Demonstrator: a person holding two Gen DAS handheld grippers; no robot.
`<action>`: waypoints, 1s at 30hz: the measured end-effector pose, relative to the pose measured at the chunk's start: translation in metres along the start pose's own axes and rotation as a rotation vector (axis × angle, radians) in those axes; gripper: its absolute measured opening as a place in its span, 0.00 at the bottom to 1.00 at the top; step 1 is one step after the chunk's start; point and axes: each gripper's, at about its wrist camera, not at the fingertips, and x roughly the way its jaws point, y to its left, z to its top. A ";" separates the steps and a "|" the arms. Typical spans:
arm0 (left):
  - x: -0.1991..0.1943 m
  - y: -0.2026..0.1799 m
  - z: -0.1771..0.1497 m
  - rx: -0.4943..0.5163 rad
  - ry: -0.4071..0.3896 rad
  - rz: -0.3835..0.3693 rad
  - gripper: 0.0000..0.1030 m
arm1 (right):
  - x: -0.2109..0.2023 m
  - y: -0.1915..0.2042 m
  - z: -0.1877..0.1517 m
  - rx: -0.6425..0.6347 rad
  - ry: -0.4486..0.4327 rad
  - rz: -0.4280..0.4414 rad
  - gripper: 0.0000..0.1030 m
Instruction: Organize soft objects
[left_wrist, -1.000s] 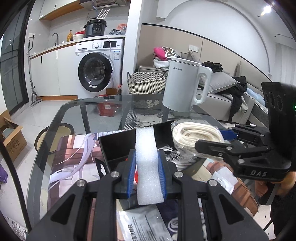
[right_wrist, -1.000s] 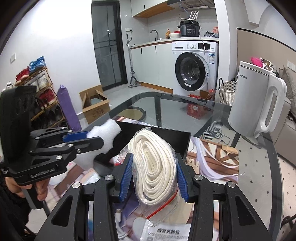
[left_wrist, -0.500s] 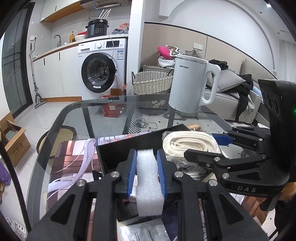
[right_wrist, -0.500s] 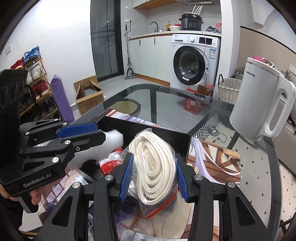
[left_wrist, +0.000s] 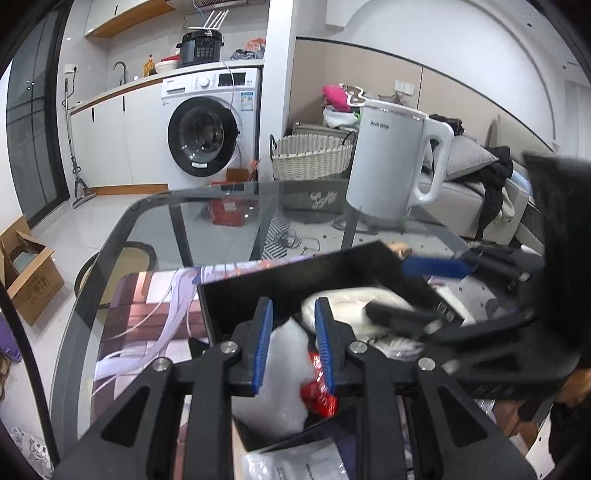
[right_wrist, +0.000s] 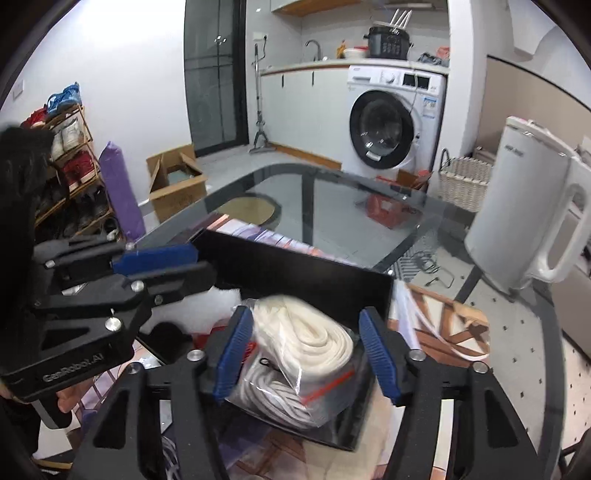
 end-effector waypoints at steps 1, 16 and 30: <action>-0.001 0.000 -0.001 0.002 0.001 -0.004 0.31 | -0.005 -0.003 -0.002 0.003 -0.005 -0.004 0.71; -0.050 0.000 -0.021 0.015 -0.060 -0.022 0.96 | -0.064 -0.026 -0.039 0.121 -0.020 0.017 0.99; -0.073 0.005 -0.049 -0.005 -0.040 -0.024 0.96 | -0.098 -0.026 -0.074 0.141 -0.002 -0.020 1.00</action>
